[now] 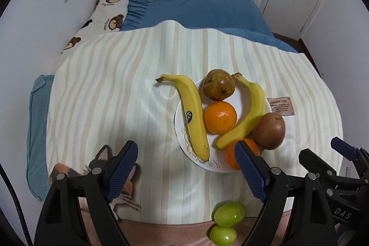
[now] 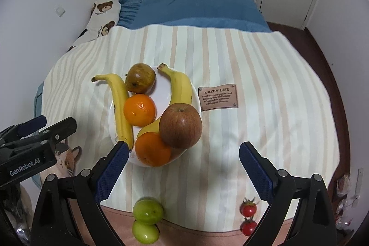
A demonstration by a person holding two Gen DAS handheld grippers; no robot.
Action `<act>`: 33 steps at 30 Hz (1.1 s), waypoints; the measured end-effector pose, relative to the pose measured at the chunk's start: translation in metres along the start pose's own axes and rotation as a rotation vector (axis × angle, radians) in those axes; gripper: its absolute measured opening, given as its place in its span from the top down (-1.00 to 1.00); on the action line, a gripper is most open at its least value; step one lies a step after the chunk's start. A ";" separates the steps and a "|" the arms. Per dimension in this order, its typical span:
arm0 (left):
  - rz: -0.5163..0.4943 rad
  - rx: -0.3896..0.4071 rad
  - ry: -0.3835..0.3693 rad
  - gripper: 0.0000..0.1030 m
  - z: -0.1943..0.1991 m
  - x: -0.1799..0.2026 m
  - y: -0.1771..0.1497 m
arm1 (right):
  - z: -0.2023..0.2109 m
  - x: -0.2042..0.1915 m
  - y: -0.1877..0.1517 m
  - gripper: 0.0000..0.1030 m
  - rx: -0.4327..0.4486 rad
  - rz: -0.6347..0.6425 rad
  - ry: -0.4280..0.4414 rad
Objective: Organize fruits
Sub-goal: 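Open both grippers and withdraw them from the plate toward the green apples, then grasp one green apple with the left gripper while the right gripper grasps the other green apple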
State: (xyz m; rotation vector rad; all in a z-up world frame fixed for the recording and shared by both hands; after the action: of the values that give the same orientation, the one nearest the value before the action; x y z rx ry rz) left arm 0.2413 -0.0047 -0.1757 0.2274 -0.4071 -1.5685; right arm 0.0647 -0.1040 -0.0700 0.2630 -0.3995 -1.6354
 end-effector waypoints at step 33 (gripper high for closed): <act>-0.023 0.217 -0.012 -0.66 0.167 0.028 -0.066 | 0.190 -0.006 -0.054 -0.95 0.268 0.032 0.054</act>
State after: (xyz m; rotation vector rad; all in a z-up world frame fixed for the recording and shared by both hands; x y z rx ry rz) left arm 0.1142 -0.0129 -0.0464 0.3908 -0.5869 -1.5482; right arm -0.0596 -0.0753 0.0805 0.4987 -0.5788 -1.5394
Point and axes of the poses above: each gripper's, at about its wrist camera, not at the fingertips, and z roughly against the way its jaws point, x to its right, y to its top, the point moved 7 cm from there along -z, roughly the way its jaws point, and after that the axes turned 5 degrees about -y, right-handed, at the moved point
